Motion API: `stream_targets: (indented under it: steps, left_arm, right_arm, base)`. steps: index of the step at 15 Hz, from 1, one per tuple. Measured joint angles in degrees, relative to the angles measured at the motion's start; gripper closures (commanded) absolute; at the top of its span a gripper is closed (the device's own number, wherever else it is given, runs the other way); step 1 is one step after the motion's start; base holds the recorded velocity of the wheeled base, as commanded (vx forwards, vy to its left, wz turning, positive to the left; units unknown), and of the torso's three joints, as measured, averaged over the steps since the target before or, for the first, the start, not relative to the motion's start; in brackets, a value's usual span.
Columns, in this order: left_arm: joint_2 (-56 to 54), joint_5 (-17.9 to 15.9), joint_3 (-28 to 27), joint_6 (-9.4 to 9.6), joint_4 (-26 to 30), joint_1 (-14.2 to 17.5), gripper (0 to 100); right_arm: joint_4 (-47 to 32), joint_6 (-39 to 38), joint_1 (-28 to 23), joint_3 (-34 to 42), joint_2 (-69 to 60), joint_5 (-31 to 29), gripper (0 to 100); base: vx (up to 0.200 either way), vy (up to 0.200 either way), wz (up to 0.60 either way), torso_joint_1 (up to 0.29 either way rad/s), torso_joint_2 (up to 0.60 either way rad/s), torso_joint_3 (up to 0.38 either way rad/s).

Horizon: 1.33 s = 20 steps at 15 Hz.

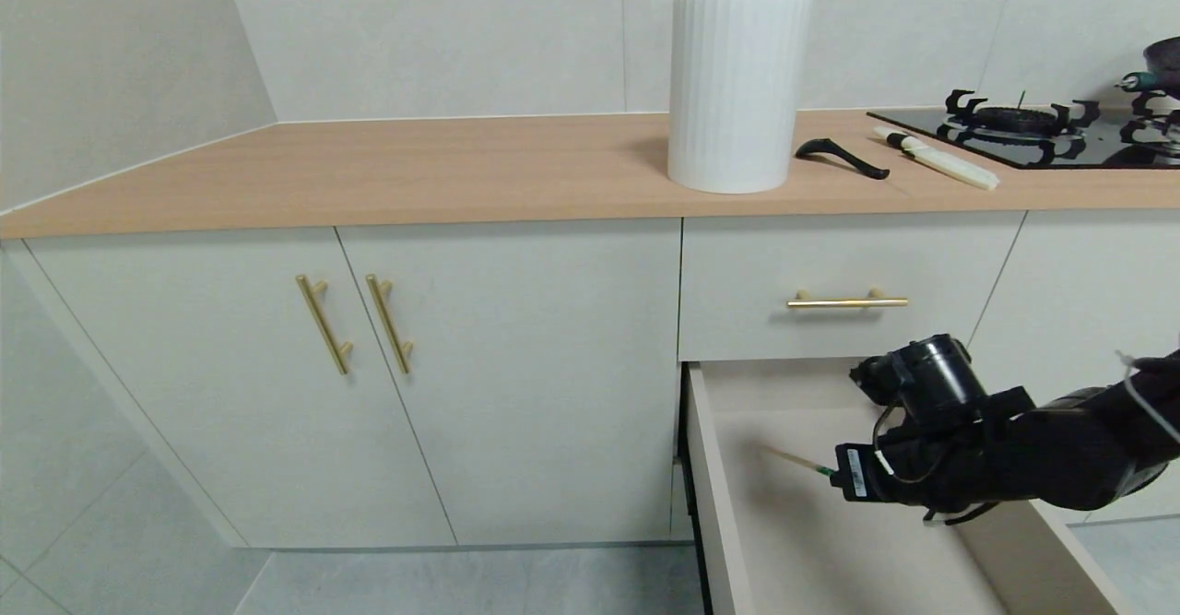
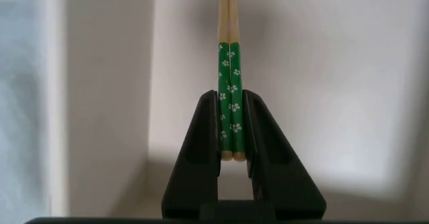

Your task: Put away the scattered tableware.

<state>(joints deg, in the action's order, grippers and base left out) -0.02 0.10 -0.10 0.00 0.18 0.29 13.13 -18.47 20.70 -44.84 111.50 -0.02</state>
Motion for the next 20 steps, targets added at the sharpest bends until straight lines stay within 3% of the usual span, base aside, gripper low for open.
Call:
stream_targets:
  steps: [8, 16, 17, 20]
  left_arm:
    - [0.0, -0.02, 0.0, 0.0, 0.0, 0.01, 0]
    - [0.0, 0.0, 0.0, 0.0, 0.0, 0.01, 0]
    - [0.0, 0.0, 0.0, 0.0, 0.0, 0.01, 0]
    - [0.0, 0.0, 0.0, 0.0, 0.0, -0.02, 0]
  right_arm:
    - [4.27, -1.5, 3.57, 0.07, 13.62, -1.39, 100]
    - [5.07, -1.5, 4.07, 0.07, 17.14, -2.44, 100]
    - [5.05, -1.5, 4.07, 0.02, 17.18, -2.44, 0]
    - [5.05, -1.5, 4.07, 0.0, 17.27, -2.77, 0]
  base:
    - [0.0, 0.0, 0.0, 0.0, 0.0, 0.0]
    - [0.0, 0.0, 0.0, 0.0, 0.0, 0.0]
    - [0.0, 0.0, 0.0, 0.0, 0.0, 0.0]
    - [0.0, 0.0, 0.0, 0.0, 0.0, 0.0]
